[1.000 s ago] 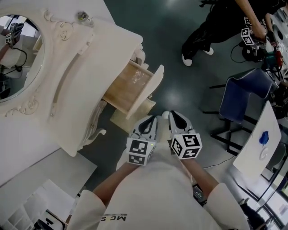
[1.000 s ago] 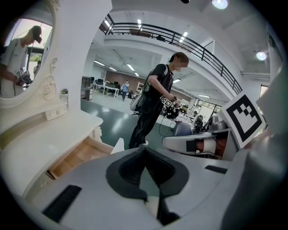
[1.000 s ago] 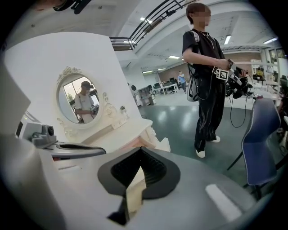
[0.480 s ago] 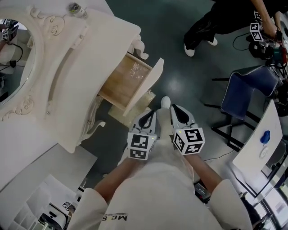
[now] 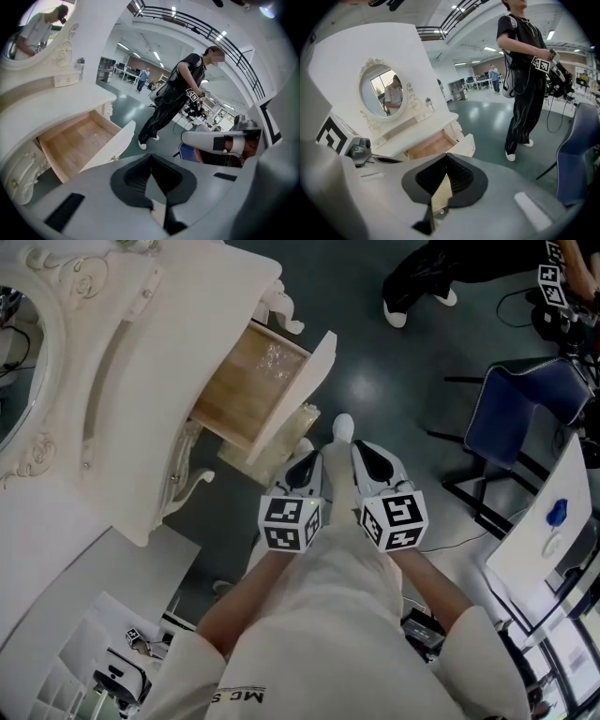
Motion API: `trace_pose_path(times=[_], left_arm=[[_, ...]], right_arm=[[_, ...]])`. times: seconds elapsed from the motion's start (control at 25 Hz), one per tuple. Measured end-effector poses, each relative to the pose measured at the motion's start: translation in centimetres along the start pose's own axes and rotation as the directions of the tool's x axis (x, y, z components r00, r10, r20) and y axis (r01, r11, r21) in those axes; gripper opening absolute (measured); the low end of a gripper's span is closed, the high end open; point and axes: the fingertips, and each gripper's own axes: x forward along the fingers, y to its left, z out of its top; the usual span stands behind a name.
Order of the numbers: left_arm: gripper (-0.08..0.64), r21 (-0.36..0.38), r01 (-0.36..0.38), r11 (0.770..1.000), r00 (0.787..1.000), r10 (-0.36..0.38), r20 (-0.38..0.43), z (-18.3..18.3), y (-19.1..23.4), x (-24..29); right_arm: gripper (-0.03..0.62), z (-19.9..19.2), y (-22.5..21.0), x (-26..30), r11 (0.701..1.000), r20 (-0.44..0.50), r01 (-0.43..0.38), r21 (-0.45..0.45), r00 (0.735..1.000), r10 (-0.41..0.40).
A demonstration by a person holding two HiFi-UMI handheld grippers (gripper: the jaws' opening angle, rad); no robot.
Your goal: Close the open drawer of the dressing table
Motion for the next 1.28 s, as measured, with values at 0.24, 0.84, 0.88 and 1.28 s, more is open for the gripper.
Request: trace_pose_path(times=[0.24,0.84,0.88,1.28], left_arm=[[0.011,-0.039,-0.023,0.999,1.000,0.022,-0.007,-0.8,0.8,1.1],[0.012,-0.128,-0.097,0.987,0.994,0.090,-0.060,-3.5,4.0,6.1],[0.012,-0.134,-0.108,0.985,0.993,0.100,-0.060,-3.5,4.3,6.5],[0.075,-0.134,-0.183,0.974,0.982,0.175,-0.072,-4.4,6.4,9.3]], right_arm=[[0.002,-1.0,0.1,1.2,0.998,-0.031,-0.040,-0.043,0.999,0.038],[0.002,-2.6,-1.3,4.5,0.998,-0.048,-0.062,-0.021,0.997,0.061],[0.002,-2.6,-1.5,4.7,0.998,-0.048,-0.060,-0.017,0.997,0.059],[0.002,-4.0,-2.8,6.4,0.998,-0.078,-0.067,-0.001,0.995,0.067]])
